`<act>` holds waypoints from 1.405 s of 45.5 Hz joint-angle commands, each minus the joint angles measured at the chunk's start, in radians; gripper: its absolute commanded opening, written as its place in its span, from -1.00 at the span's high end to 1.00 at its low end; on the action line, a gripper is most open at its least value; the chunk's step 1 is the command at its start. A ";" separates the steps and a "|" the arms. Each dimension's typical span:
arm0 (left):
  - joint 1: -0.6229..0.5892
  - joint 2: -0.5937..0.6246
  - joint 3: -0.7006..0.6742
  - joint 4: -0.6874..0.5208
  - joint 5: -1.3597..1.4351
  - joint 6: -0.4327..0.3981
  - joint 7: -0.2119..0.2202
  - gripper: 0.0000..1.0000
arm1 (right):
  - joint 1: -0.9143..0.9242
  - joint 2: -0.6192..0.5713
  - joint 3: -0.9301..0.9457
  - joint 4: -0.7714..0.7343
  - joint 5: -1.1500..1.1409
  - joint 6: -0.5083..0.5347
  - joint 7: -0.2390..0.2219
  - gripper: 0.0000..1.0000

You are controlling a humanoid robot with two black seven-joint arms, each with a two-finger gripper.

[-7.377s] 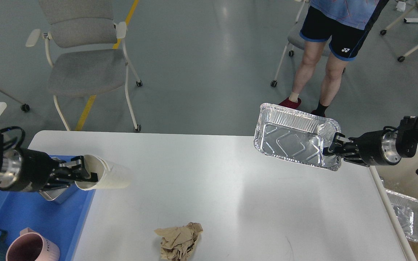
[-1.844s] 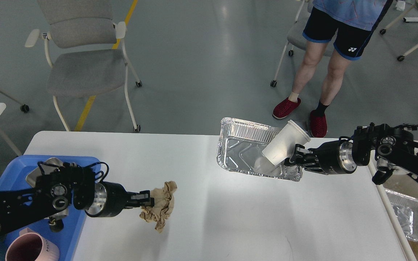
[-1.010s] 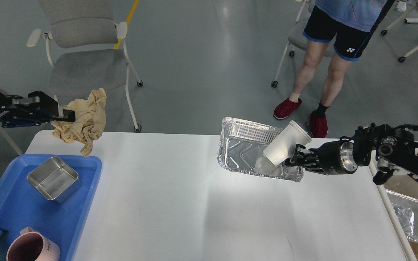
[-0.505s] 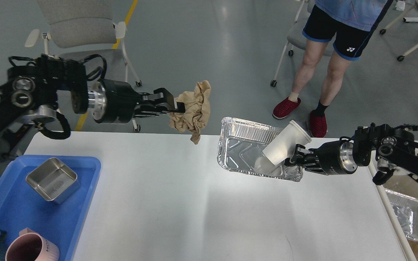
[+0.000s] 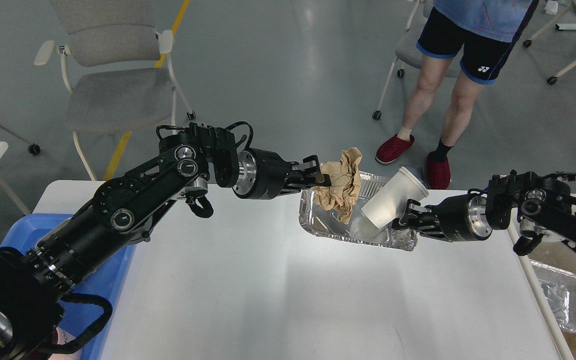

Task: Tidy desktop
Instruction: 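Lift the beige cloth and drop it into the foil tray, then retract the left arm and carry the foil tray to the white bin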

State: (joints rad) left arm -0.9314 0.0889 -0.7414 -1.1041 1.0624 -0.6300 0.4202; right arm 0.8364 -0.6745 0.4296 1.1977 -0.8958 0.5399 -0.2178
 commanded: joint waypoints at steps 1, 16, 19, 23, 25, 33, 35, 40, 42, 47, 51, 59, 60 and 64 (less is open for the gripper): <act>0.002 -0.011 0.000 0.003 0.001 0.050 0.012 -0.23 | 0.000 0.000 0.001 -0.001 0.000 0.000 0.000 1.00; 0.031 -0.012 -0.003 0.000 -0.016 0.110 0.011 -0.89 | 0.000 0.001 0.003 -0.001 0.000 0.000 0.000 1.00; 0.039 -0.014 -0.029 0.000 -0.028 0.116 0.000 -0.91 | 0.000 0.000 0.003 -0.001 0.000 0.000 0.000 1.00; 0.071 -0.015 -0.120 0.000 -0.113 0.162 -0.004 -0.91 | 0.000 0.000 0.003 -0.003 0.000 0.000 0.000 1.00; 0.083 -0.018 -0.158 0.000 -0.137 0.184 -0.004 -0.91 | 0.000 0.000 0.004 -0.003 0.000 0.000 0.000 1.00; 0.275 -0.112 -0.505 0.004 -0.206 0.337 -0.096 -0.92 | -0.017 0.001 0.008 -0.006 0.000 -0.011 0.000 1.00; 0.305 -0.113 -0.559 0.007 -0.209 0.338 -0.113 -0.92 | -0.017 0.001 0.009 -0.001 0.000 -0.011 0.000 1.00; 0.368 -0.113 -0.686 0.053 -0.228 0.340 -0.144 -0.92 | -0.019 0.000 0.026 0.000 0.001 -0.011 0.000 1.00; 0.378 -0.113 -0.733 0.091 -0.254 0.340 -0.167 -0.92 | -0.019 0.000 0.032 0.000 0.001 -0.011 0.000 1.00; 0.378 -0.113 -0.814 0.208 -0.361 0.366 -0.239 -0.92 | -0.019 0.000 0.037 -0.001 0.001 -0.011 0.000 1.00; 0.376 -0.109 -0.823 0.274 -0.452 0.398 -0.281 -0.92 | -0.022 0.000 0.040 -0.003 0.001 -0.012 0.000 1.00; 0.391 -0.113 -0.820 0.283 -0.484 0.403 -0.291 -0.92 | -0.049 -0.034 0.081 -0.009 0.001 -0.017 -0.002 1.00; 0.393 -0.113 -0.820 0.283 -0.484 0.403 -0.291 -0.92 | -0.049 -0.043 0.084 -0.009 0.001 -0.018 -0.002 1.00; 0.404 -0.109 -0.820 0.285 -0.484 0.404 -0.291 -0.92 | -0.062 -0.088 0.090 -0.015 0.000 -0.038 -0.002 1.00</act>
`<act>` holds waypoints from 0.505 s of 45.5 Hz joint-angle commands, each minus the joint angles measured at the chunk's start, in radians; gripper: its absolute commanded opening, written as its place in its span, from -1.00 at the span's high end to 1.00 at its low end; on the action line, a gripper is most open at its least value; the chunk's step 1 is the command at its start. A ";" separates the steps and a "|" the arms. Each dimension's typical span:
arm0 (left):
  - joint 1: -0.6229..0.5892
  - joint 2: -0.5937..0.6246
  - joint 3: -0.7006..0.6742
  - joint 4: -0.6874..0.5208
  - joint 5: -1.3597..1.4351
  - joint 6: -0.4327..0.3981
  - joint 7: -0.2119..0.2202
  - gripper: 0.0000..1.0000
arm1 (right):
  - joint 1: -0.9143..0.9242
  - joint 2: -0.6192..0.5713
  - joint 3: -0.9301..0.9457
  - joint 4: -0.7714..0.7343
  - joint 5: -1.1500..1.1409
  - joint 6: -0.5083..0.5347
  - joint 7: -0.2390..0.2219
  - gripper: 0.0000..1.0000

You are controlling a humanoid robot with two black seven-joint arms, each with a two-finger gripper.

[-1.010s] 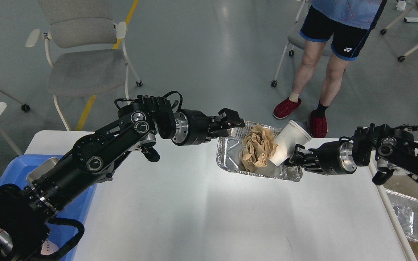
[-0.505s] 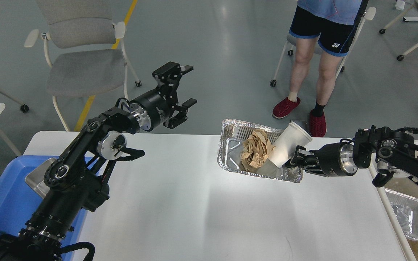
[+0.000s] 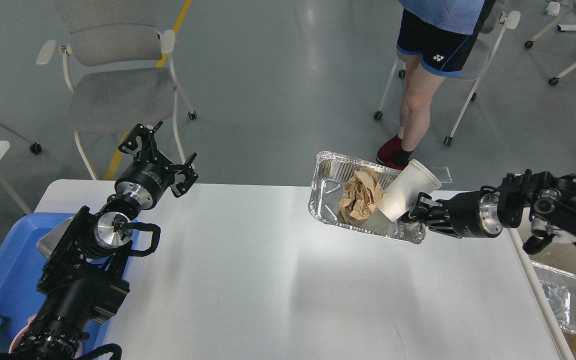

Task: Tidy desktop
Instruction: 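Retract the left arm and carry the foil tray to the white bin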

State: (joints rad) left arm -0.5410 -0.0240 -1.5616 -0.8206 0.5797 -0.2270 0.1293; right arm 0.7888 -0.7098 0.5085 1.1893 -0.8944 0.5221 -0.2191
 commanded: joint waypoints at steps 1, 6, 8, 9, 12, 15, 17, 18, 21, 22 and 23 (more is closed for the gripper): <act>0.018 0.006 0.000 0.000 -0.003 0.001 0.000 -0.92 | -0.020 -0.066 0.013 -0.011 -0.001 -0.027 0.000 1.00; 0.061 0.030 -0.005 0.000 -0.003 -0.002 -0.002 -0.92 | -0.066 -0.140 0.025 -0.059 -0.001 -0.070 0.000 1.00; 0.079 0.048 -0.005 0.001 -0.004 -0.008 -0.005 -0.92 | -0.089 -0.158 0.037 -0.083 0.000 -0.086 0.001 1.00; 0.090 0.059 -0.005 0.000 -0.004 -0.009 -0.007 -0.92 | -0.103 -0.164 0.045 -0.097 0.000 -0.094 0.001 1.00; 0.116 0.081 -0.002 0.000 -0.004 -0.012 -0.019 -0.92 | -0.158 -0.178 0.088 -0.147 0.003 -0.129 0.000 1.00; 0.122 0.084 -0.002 0.000 -0.004 -0.012 -0.022 -0.92 | -0.206 -0.186 0.134 -0.197 0.011 -0.154 -0.003 1.00; 0.122 0.084 -0.002 0.000 -0.004 -0.012 -0.022 -0.92 | -0.236 -0.198 0.165 -0.226 0.011 -0.163 -0.003 1.00; 0.124 0.085 -0.002 0.000 -0.004 -0.012 -0.022 -0.92 | -0.250 -0.204 0.179 -0.241 0.012 -0.166 -0.005 1.00; 0.125 0.084 -0.003 0.000 -0.004 -0.012 -0.022 -0.92 | -0.282 -0.215 0.218 -0.284 0.014 -0.171 -0.005 1.00; 0.127 0.084 -0.002 0.000 -0.004 -0.012 -0.022 -0.92 | -0.293 -0.218 0.229 -0.299 0.015 -0.171 -0.005 1.00; 0.127 0.084 -0.002 0.000 -0.004 -0.012 -0.022 -0.92 | -0.302 -0.218 0.238 -0.318 0.015 -0.172 -0.005 1.00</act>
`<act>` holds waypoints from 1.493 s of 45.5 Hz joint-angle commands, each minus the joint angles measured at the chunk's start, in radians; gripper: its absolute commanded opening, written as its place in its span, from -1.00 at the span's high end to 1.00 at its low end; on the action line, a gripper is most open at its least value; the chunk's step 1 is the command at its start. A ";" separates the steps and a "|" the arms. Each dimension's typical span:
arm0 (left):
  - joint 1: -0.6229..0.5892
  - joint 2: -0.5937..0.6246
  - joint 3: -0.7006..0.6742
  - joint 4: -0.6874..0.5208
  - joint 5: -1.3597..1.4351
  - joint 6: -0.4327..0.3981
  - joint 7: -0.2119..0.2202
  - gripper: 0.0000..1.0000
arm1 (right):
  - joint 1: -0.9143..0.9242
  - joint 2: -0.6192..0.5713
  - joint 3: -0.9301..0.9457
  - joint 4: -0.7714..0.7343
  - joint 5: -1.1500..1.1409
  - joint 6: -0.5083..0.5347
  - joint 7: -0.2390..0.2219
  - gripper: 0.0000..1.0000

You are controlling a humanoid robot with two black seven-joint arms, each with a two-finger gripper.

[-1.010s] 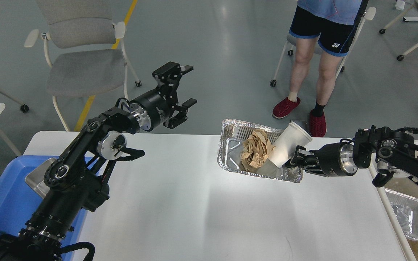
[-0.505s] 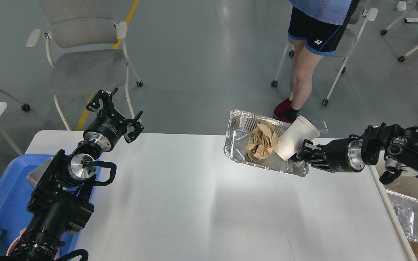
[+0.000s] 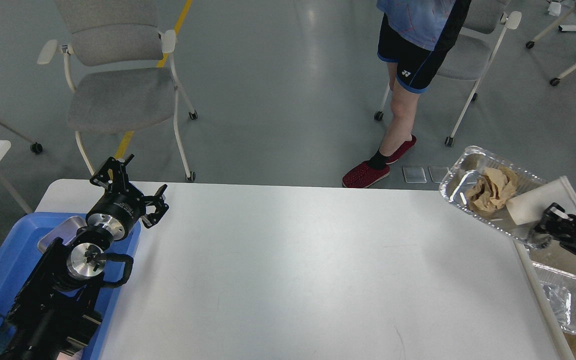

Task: Tidy desktop
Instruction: 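Retract the left arm and carry the foil tray to the white bin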

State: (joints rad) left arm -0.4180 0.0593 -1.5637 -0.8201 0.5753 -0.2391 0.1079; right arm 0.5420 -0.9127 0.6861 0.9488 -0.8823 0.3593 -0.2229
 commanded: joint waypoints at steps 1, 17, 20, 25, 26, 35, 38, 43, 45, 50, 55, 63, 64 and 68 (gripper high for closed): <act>0.004 0.001 0.002 -0.001 0.000 0.000 -0.001 -0.92 | -0.063 -0.015 0.072 -0.096 0.003 -0.010 -0.001 1.00; -0.001 -0.003 0.010 -0.001 0.002 0.000 0.003 -0.93 | -0.128 0.023 0.096 -0.381 0.005 -0.017 0.007 1.00; -0.002 -0.003 0.011 -0.001 0.002 0.001 0.004 -0.93 | -0.132 0.052 0.096 -0.430 0.005 -0.054 0.007 0.80; -0.002 -0.003 0.011 -0.001 0.002 0.001 0.007 -0.93 | -0.129 0.127 0.095 -0.525 0.005 -0.134 0.007 -0.21; -0.001 -0.003 0.011 -0.001 0.002 0.001 0.009 -0.93 | -0.128 0.138 0.095 -0.547 0.005 -0.147 0.007 -0.38; -0.001 -0.003 0.011 -0.001 0.002 0.001 0.009 -0.93 | -0.117 0.244 0.128 -0.637 0.019 -0.230 0.007 -1.00; -0.001 -0.003 0.011 -0.001 0.002 0.001 0.009 -0.93 | -0.119 0.267 0.174 -0.640 0.072 -0.230 0.005 -1.00; -0.004 -0.004 0.011 -0.001 0.003 0.000 0.010 -0.93 | -0.117 0.275 0.222 -0.650 0.221 -0.221 0.002 -1.00; -0.007 -0.004 0.011 -0.001 0.003 -0.002 0.013 -0.93 | -0.111 0.276 0.231 -0.650 0.282 -0.220 -0.001 -1.00; -0.012 -0.004 0.039 -0.007 0.003 -0.041 0.010 -0.93 | -0.027 0.297 0.231 -0.637 0.364 -0.214 0.007 -1.00; -0.013 0.004 0.070 -0.014 0.005 -0.126 -0.001 -0.93 | 0.058 0.359 0.236 -0.636 0.379 -0.214 0.020 -1.00; -0.013 0.002 0.071 -0.018 0.003 -0.132 -0.001 -0.93 | 0.125 0.495 0.305 -0.624 0.381 -0.215 0.241 -1.00; -0.013 0.002 0.071 -0.018 0.003 -0.131 -0.001 -0.93 | 0.125 0.506 0.312 -0.616 0.381 -0.215 0.281 -1.00; -0.010 0.001 0.071 -0.016 0.003 -0.127 -0.001 -0.93 | 0.125 0.534 0.325 -0.559 0.381 -0.215 0.448 -1.00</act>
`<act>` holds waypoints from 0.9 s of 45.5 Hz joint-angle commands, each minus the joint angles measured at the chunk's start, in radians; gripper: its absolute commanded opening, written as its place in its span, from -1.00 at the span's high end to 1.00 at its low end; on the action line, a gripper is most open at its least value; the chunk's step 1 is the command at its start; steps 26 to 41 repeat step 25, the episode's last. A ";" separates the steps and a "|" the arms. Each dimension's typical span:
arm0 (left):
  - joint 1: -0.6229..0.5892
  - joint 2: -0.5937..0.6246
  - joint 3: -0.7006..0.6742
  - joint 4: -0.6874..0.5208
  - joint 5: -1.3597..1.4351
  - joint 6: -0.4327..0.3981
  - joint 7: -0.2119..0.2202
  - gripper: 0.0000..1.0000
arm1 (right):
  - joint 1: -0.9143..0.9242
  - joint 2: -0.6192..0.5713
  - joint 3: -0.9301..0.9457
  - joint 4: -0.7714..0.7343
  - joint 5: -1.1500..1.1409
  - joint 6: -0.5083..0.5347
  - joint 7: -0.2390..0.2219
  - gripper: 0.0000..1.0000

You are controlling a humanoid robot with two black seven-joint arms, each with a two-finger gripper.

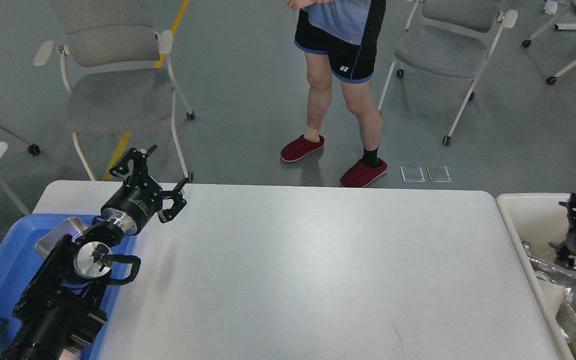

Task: Tidy desktop
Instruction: 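Retract the left arm and carry the foil tray to the white bin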

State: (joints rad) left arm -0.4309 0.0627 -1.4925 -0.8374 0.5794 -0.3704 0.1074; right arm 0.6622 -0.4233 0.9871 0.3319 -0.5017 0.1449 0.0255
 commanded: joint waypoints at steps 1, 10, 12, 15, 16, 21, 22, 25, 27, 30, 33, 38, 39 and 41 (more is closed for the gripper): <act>0.004 -0.003 0.001 0.000 -0.001 0.005 0.000 -0.93 | 0.005 0.051 0.024 0.076 0.000 -0.001 0.239 -1.00; 0.006 -0.004 0.000 0.001 -0.001 0.016 0.000 -0.93 | -0.012 0.089 0.042 0.211 0.003 -0.001 0.375 -1.00; 0.006 -0.004 0.000 0.001 -0.001 0.018 0.000 -0.93 | -0.021 0.106 0.054 0.223 0.009 0.001 0.375 -1.00; 0.006 -0.006 0.000 0.001 -0.001 0.019 0.000 -0.93 | -0.045 0.136 0.070 0.246 0.025 0.005 0.375 -1.00; 0.005 -0.006 0.000 0.001 -0.001 0.019 0.000 -0.93 | -0.055 0.143 0.073 0.259 0.026 0.010 0.375 -1.00; 0.005 -0.010 0.000 0.001 -0.003 0.019 0.000 -0.93 | -0.114 0.146 0.082 0.361 0.028 0.084 0.375 -1.00; 0.005 -0.010 0.000 0.003 -0.001 0.019 0.000 -0.93 | -0.127 0.146 0.087 0.383 0.028 0.093 0.375 -1.00; 0.003 -0.012 0.000 0.003 -0.001 0.019 0.000 -0.93 | -0.151 0.147 0.104 0.418 0.028 0.102 0.373 -1.00; 0.003 -0.012 0.000 0.003 -0.001 0.019 0.000 -0.93 | -0.151 0.147 0.104 0.418 0.028 0.102 0.373 -1.00; 0.003 -0.012 0.000 0.003 -0.001 0.019 0.000 -0.93 | -0.151 0.147 0.104 0.418 0.028 0.102 0.373 -1.00; 0.003 -0.012 0.000 0.003 -0.001 0.019 0.000 -0.93 | -0.151 0.147 0.104 0.418 0.028 0.102 0.373 -1.00; 0.003 -0.012 0.000 0.003 -0.001 0.019 0.000 -0.93 | -0.151 0.147 0.104 0.418 0.028 0.102 0.373 -1.00; 0.003 -0.012 0.000 0.003 -0.001 0.019 0.000 -0.93 | -0.151 0.147 0.104 0.418 0.028 0.102 0.373 -1.00; 0.003 -0.012 0.000 0.003 -0.001 0.019 0.000 -0.93 | -0.151 0.147 0.104 0.418 0.028 0.102 0.373 -1.00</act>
